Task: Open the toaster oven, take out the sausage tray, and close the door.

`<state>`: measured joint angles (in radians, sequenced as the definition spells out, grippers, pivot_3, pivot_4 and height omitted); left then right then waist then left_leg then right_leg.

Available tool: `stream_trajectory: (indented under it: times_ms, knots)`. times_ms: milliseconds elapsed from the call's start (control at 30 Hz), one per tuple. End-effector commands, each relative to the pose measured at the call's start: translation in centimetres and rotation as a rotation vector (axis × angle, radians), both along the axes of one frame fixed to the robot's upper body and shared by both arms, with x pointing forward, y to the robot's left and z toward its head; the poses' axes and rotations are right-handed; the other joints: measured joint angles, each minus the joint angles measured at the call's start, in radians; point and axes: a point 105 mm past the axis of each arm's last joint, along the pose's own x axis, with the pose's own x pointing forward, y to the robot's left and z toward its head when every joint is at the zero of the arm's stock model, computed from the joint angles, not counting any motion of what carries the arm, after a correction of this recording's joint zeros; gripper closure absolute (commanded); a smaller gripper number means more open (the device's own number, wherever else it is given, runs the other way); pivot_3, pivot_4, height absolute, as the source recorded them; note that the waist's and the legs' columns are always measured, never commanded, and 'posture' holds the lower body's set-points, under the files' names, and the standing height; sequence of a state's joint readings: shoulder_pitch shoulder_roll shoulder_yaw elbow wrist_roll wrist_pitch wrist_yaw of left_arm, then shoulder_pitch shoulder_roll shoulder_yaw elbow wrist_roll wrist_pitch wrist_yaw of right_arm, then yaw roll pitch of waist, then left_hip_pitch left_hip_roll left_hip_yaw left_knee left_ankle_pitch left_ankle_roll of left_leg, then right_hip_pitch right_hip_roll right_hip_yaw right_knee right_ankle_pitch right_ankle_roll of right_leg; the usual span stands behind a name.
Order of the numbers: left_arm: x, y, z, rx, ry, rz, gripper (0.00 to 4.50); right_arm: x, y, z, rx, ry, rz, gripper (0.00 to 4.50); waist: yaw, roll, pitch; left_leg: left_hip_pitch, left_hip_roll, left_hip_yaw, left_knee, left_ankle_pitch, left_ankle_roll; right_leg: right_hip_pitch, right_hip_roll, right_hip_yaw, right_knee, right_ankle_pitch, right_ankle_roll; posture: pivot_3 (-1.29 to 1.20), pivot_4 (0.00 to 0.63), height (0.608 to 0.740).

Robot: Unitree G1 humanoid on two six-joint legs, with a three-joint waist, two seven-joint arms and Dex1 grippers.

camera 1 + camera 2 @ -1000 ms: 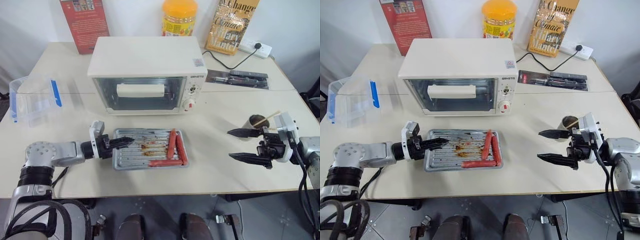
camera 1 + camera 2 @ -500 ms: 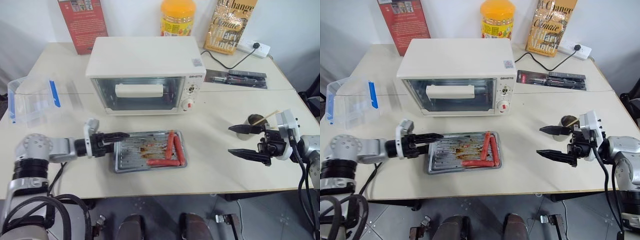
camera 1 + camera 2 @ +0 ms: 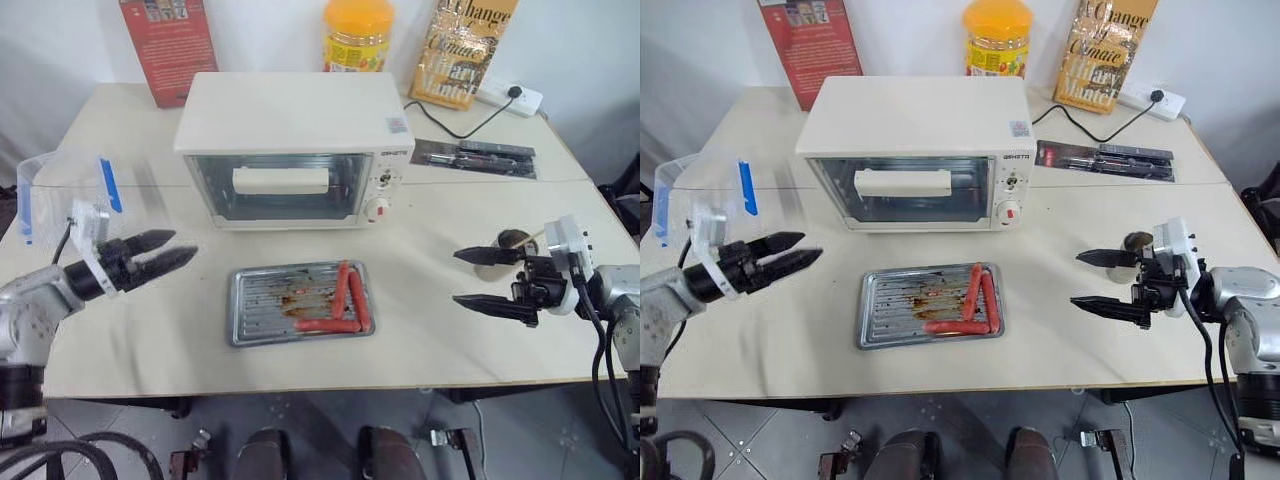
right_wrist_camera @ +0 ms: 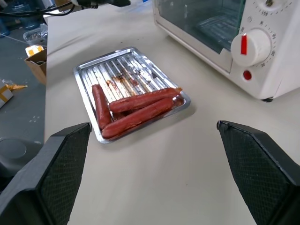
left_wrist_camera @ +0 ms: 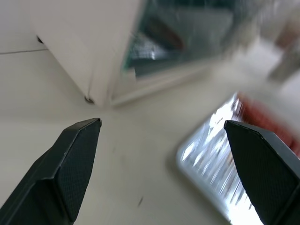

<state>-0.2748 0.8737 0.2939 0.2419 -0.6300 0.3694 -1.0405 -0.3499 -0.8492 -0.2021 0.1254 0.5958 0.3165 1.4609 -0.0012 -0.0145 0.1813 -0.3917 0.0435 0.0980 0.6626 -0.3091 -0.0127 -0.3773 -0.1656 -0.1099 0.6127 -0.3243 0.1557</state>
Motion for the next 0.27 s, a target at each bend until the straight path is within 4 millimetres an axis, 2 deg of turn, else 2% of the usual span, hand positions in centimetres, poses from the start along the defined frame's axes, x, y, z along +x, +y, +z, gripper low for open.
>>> stream_trajectory:
  times_ms: [33,267]
  knots:
    - [-1.3,0.2,0.2,0.110,-0.091,-0.102,0.04,-0.4,0.4,0.2,-0.002,-0.032,0.016,0.00,0.000,0.000,0.000,0.000,0.000,0.000,0.000,0.000,0.000,0.000,0.000,0.000,0.000,0.000,0.000,0.00,0.150,0.740]
    - [-1.9,1.5,-1.1,0.169,-0.081,-0.096,0.04,-1.8,0.6,-1.7,-0.023,-0.005,-0.013,0.00,0.006,0.000,0.000,0.000,0.001,0.000,0.001,-0.001,0.001,0.000,0.000,0.000,0.001,0.000,0.000,0.00,0.150,0.740]
